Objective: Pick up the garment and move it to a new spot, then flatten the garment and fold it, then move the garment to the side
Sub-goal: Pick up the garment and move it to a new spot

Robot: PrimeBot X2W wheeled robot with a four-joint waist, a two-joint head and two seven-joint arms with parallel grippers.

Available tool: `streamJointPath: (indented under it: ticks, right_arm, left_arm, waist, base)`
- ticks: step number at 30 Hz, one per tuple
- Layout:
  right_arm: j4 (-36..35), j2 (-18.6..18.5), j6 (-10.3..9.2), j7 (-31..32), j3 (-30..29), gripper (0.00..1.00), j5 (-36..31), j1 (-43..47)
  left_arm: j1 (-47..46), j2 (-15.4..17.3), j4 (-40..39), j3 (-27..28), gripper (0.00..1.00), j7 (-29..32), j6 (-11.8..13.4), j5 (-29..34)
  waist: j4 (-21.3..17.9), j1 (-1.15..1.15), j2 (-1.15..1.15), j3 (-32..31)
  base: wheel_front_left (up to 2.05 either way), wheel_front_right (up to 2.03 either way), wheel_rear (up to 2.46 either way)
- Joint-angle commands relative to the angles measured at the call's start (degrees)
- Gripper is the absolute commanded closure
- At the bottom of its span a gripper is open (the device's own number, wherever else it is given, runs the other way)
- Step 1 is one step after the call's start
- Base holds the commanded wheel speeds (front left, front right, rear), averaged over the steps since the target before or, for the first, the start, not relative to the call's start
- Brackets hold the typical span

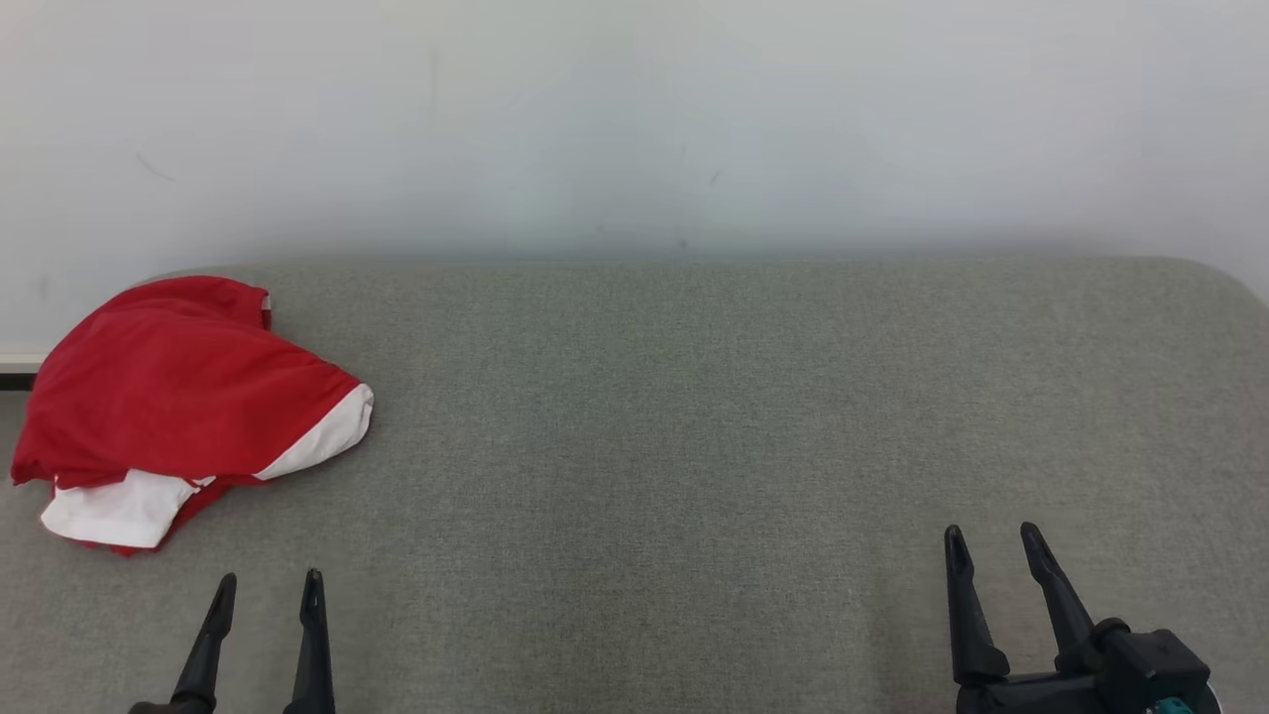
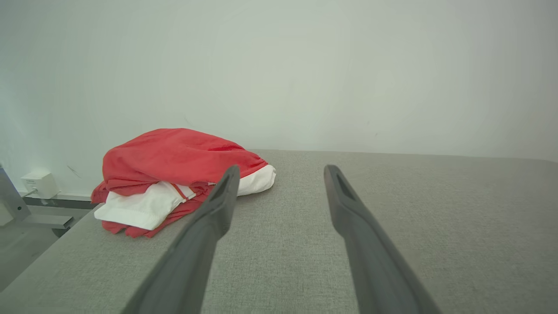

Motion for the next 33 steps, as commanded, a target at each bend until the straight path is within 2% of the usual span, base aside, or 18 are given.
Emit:
streamJointPath:
  ticks: [1,9,24,33]
  right_arm:
    - [0.23,-0.13,-0.12,-0.04,0.19,0.00,0.22,0.32]
    - [0.79,-0.13,-0.12,-0.04,0.53,0.00,0.45,0.63]
    - [1.56,-0.13,-0.12,-0.04,0.98,0.00,0.88,0.65]
    - [2.00,-0.13,-0.12,-0.04,1.55,0.00,0.72,0.44]
  left_arm:
    - [0.05,0.37,0.17,0.08,0.00,-0.07,0.15,-0.54]
    - [-0.34,0.52,0.72,-0.02,0.00,0.28,0.68,-1.20]
    - [-0.11,1.66,-0.29,0.52,0.00,1.88,2.55,-1.43]
    - [0.50,1.90,-1.08,0.98,0.00,1.93,3.08,-2.29]
  waist:
    - [0.86,0.00,0.00,-0.04]
    - [5.11,0.00,0.00,-0.28]
    - [17.37,0.00,0.00,0.29]
    - [23.42,0.00,0.00,0.77]
  base:
    - [0.00,0.00,0.00]
    - [0.00,0.00,0.00]
    - [0.00,0.00,0.00]
    - [0.00,0.00,0.00]
